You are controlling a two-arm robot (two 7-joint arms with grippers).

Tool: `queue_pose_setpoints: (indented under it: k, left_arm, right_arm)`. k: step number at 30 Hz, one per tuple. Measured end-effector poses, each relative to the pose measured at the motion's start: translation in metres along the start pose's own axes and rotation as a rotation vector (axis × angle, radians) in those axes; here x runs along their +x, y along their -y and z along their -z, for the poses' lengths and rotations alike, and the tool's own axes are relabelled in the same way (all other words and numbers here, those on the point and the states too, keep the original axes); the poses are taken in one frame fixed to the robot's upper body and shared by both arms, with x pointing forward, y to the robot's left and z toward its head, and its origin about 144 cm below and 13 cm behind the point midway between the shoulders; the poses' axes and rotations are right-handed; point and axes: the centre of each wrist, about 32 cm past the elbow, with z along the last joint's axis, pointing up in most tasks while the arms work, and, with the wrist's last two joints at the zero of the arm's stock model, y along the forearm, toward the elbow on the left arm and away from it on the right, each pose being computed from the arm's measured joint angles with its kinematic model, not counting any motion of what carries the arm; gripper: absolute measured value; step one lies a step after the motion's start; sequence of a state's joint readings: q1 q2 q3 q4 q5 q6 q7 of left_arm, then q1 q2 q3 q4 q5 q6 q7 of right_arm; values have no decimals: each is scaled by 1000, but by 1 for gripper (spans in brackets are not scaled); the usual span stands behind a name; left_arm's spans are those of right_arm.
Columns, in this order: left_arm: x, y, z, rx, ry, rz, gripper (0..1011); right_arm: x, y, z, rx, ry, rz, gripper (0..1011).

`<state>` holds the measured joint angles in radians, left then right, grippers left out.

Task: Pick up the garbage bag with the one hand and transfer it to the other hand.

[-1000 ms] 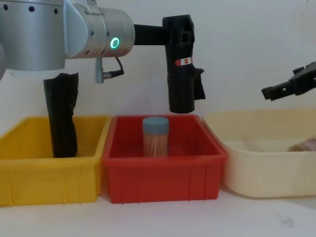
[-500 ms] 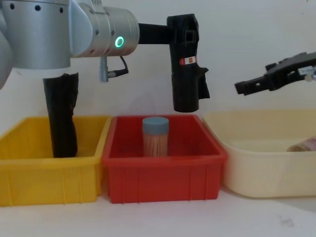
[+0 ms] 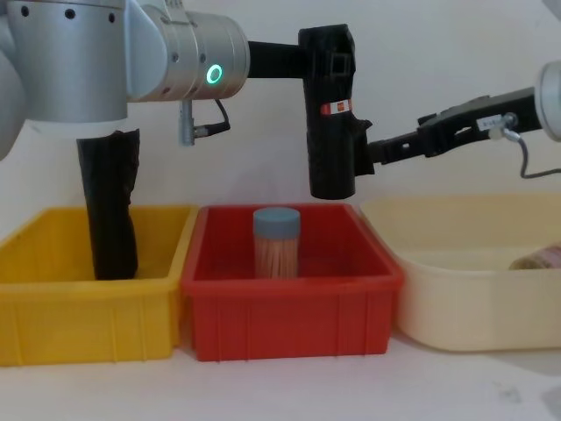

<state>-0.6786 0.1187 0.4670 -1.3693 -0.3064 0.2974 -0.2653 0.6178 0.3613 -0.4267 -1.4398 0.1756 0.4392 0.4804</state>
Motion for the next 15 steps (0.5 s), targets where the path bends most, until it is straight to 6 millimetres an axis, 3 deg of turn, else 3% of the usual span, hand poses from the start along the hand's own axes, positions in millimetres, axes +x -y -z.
queue_pose_setpoints:
  k: [15]
  left_arm:
    - [0, 0, 0, 0, -1, 1, 435]
  right_arm:
    - [-3, -16, -8, 35, -71, -78, 999]
